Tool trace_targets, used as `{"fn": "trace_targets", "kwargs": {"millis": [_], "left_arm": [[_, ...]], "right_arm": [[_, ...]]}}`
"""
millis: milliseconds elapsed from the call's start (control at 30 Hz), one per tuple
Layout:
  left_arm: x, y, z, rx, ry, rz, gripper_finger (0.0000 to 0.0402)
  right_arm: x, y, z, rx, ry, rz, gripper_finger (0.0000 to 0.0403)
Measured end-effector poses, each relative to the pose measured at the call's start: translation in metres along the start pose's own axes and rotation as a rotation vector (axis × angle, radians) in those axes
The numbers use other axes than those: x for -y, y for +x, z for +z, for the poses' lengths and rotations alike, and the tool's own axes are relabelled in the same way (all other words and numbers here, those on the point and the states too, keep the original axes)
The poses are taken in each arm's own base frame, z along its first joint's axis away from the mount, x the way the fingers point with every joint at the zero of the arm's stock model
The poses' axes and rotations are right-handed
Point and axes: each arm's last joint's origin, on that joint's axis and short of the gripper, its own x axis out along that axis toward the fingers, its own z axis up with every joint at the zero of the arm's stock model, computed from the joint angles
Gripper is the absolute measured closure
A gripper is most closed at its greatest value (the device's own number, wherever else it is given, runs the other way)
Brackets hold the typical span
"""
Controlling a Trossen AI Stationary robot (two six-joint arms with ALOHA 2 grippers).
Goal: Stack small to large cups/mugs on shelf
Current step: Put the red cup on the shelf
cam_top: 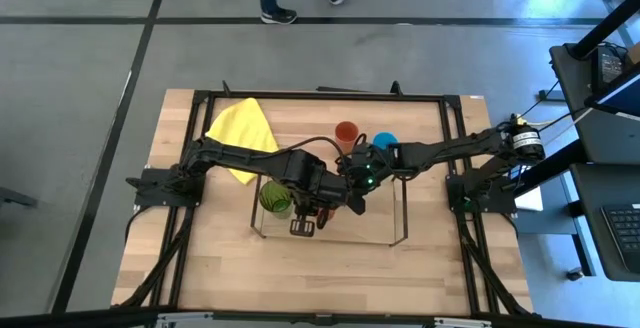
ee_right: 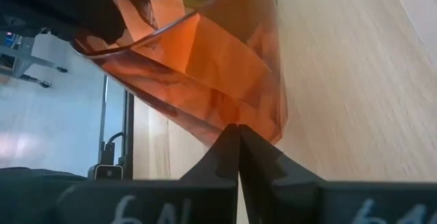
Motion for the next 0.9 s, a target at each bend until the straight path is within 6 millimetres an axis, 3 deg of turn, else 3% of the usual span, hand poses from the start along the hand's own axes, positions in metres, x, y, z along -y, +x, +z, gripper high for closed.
{"fn": "trace_targets", "kwargs": {"millis": [900], "left_arm": [[0.005, 0.005, 0.004, 0.021, -0.047, 0.02, 0.0391]], "right_arm": [[-0.014, 0.006, -0.013, -0.051, 0.019, 0.013, 0.0397]]}}
